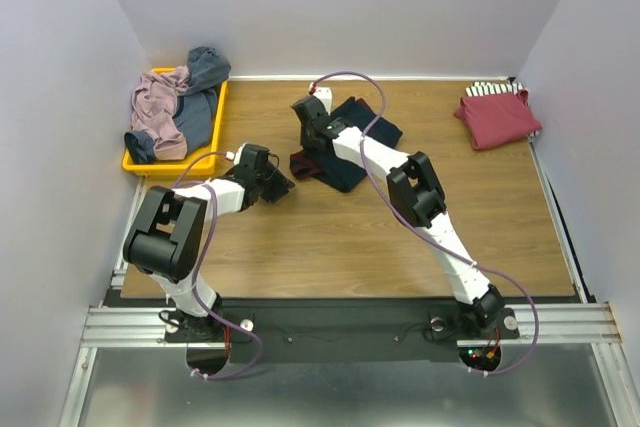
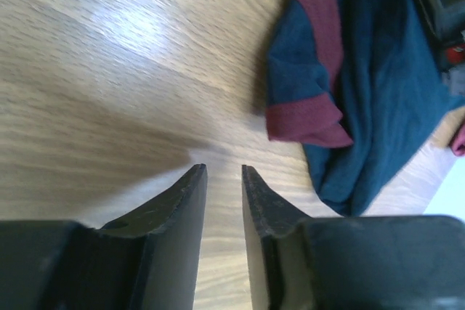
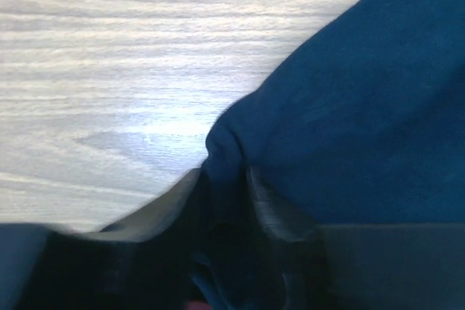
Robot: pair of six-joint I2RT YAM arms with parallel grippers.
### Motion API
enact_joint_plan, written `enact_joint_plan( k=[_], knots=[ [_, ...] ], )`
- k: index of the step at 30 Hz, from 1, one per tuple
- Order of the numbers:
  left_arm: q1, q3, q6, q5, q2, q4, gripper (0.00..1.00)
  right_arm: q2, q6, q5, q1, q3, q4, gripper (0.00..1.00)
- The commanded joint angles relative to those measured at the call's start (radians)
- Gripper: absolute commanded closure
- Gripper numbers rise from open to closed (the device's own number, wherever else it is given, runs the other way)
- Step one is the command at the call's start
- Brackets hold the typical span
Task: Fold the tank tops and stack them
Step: Fold the tank top
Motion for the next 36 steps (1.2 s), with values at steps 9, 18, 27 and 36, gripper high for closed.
enact_joint_plan(
  k=[9,18,27,36],
  knots=[
    [-0.003,0.032,-0.040,-0.039,0.001,0.131,0.58,-0.128,0.009,-0.027,-0.003,-0.157,0.058,0.94],
    [-0.003,0.060,-0.036,-0.021,0.049,0.185,0.65,-0.326,-0.014,-0.108,-0.013,-0.310,0.129,0.96],
    [-0.066,0.030,0.177,-0.064,-0.068,0.144,0.57,-0.398,-0.036,-0.153,-0.019,-0.369,0.130,0.98],
    [-0.164,-0.164,0.245,-0.295,-0.246,0.067,0.48,-0.456,-0.131,-0.311,-0.034,-0.494,0.130,1.00]
  ],
)
